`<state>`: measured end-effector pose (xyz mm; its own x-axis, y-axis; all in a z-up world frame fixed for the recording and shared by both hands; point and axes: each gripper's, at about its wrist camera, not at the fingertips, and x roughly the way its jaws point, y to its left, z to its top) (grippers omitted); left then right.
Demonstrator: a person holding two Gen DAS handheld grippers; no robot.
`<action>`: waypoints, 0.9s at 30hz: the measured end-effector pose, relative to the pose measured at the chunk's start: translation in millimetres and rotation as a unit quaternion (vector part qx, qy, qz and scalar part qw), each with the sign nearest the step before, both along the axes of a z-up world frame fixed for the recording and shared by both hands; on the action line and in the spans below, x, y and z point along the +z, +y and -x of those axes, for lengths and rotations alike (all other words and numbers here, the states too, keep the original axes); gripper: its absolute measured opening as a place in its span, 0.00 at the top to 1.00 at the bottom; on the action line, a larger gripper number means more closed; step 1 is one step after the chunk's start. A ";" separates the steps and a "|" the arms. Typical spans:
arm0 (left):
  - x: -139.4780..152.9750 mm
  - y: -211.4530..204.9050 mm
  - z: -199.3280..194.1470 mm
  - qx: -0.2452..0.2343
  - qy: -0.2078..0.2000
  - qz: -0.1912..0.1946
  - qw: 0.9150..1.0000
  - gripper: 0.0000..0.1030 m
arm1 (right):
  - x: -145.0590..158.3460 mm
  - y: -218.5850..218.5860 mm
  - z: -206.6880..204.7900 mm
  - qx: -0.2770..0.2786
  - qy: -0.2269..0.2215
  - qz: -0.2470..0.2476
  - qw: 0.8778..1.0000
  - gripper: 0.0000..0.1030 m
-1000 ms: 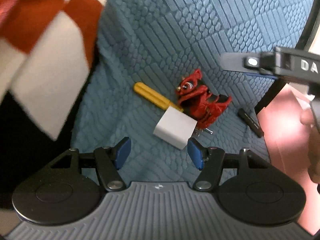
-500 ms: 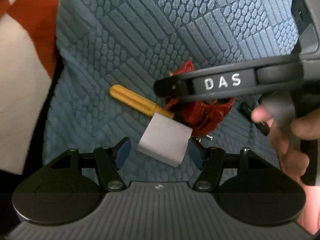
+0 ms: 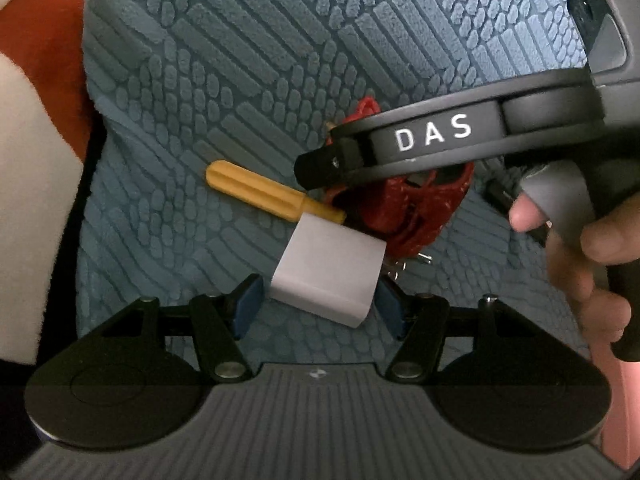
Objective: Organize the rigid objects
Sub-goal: 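Grasp the red toy figure with the right gripper while the left grasps the white plug, then lift the red toy figure with the right gripper while the left lifts the plug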
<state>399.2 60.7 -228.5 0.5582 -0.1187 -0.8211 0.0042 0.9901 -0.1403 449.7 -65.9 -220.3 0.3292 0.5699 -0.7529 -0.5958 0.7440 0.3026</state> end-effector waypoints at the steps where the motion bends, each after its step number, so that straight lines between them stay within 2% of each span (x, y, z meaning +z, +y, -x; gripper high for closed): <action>1: -0.3 -0.2 0.1 0.000 -0.001 0.000 1.000 0.35 | 3.2 1.6 -2.1 0.000 0.000 0.001 1.000 0.29; 4: -1.9 -0.9 1.9 0.000 -0.007 -0.002 1.000 0.39 | 8.7 -4.4 1.5 0.004 -0.009 0.010 1.000 0.30; 7: -4.0 -7.3 5.1 0.000 -0.009 -0.012 1.000 0.40 | 11.2 -4.1 3.3 0.003 -0.016 0.014 1.000 0.40; 14: -0.6 -10.0 13.9 0.022 0.001 0.005 1.000 0.40 | 25.9 -15.2 9.8 -0.014 -0.024 0.017 0.999 0.40; 27: 18.2 10.1 73.8 0.095 0.001 0.058 0.994 0.41 | 59.5 -48.7 57.8 -0.078 -0.026 0.013 0.997 0.44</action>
<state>325.5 70.7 -210.3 0.5783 -0.1061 -0.8089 -0.1809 0.9501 -0.2540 391.9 -114.6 -160.8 0.4506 0.4897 -0.7464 -0.4865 0.8357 0.2546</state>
